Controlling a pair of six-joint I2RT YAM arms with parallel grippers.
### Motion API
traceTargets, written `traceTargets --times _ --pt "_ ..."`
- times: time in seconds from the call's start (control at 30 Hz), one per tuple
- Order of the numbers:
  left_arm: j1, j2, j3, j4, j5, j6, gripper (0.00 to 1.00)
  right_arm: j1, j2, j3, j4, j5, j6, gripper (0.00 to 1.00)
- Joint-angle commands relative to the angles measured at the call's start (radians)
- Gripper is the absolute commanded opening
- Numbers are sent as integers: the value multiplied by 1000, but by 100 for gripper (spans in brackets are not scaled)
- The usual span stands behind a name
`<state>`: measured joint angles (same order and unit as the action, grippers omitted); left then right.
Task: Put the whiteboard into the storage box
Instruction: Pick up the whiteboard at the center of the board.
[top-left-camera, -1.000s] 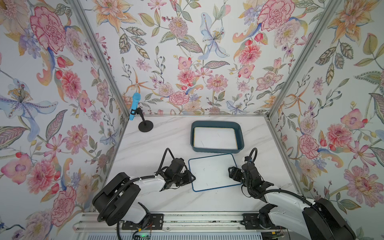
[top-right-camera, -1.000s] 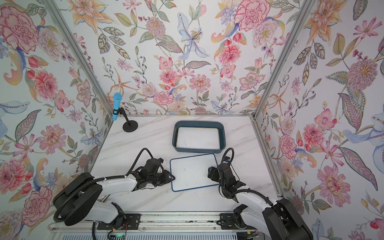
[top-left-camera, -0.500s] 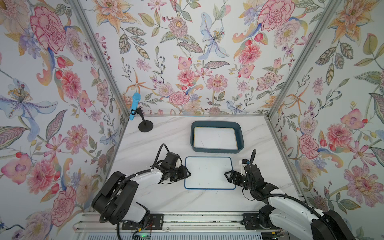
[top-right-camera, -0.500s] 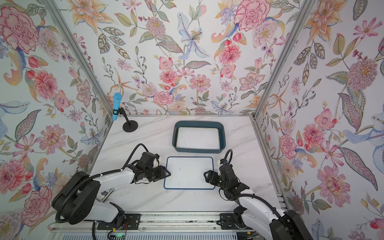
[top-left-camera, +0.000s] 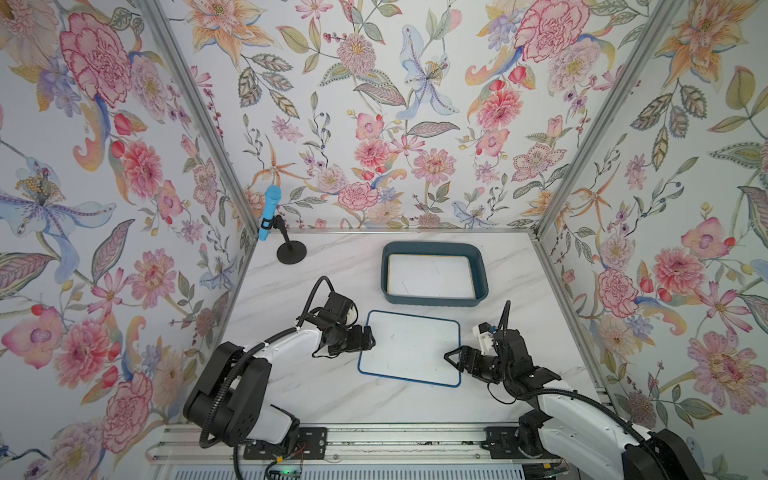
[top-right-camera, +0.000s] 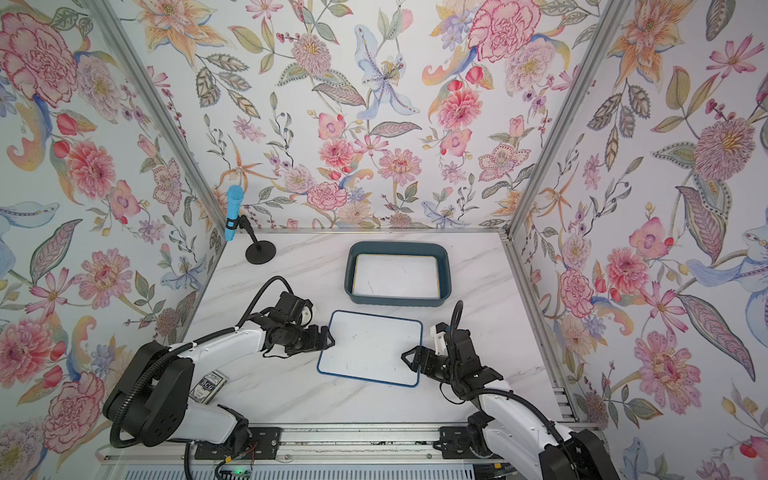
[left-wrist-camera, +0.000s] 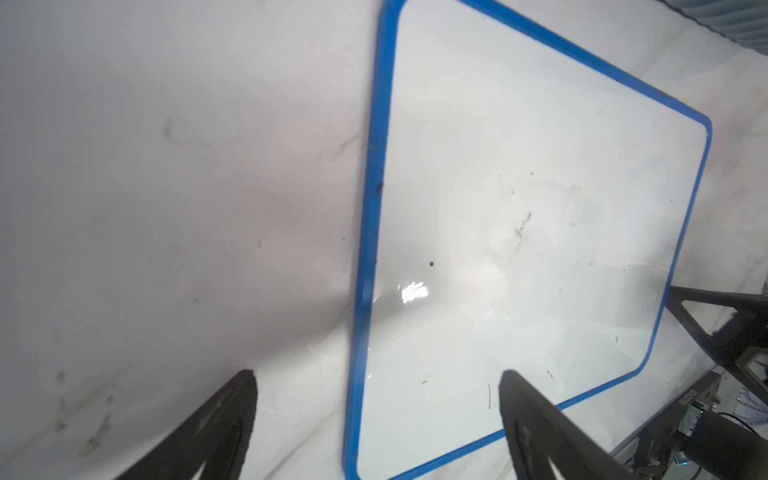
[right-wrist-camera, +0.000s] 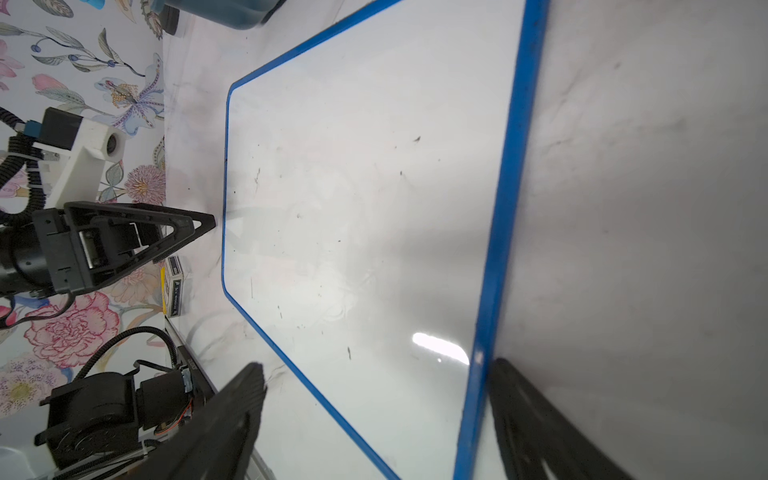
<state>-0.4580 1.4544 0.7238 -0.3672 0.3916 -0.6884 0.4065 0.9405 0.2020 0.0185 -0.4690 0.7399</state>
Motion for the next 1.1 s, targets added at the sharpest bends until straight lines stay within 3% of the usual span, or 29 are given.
traceTargets --times 0.0,0.2,0.4,0.57,0.77,1.07 --pt "10 20 1 -90 -33 57 93 -10 29 -20 -141 -22 -11 86" --pt "-77 36 -14 -7 31 -19 93 -12 43 -13 -140 -25 -28 87" --pt "-194 138 -20 166 140 -188 94 -12 50 -25 -112 -41 -34 87" --pt "-208 161 -95 362 221 -361 94 -9 59 -53 -49 -75 -18 86" --pt "-216 82 -141 648 314 -570 91 9 95 -69 -15 -91 -21 86" --pt "-306 60 -47 745 370 -690 89 33 140 -86 70 -88 2 86"
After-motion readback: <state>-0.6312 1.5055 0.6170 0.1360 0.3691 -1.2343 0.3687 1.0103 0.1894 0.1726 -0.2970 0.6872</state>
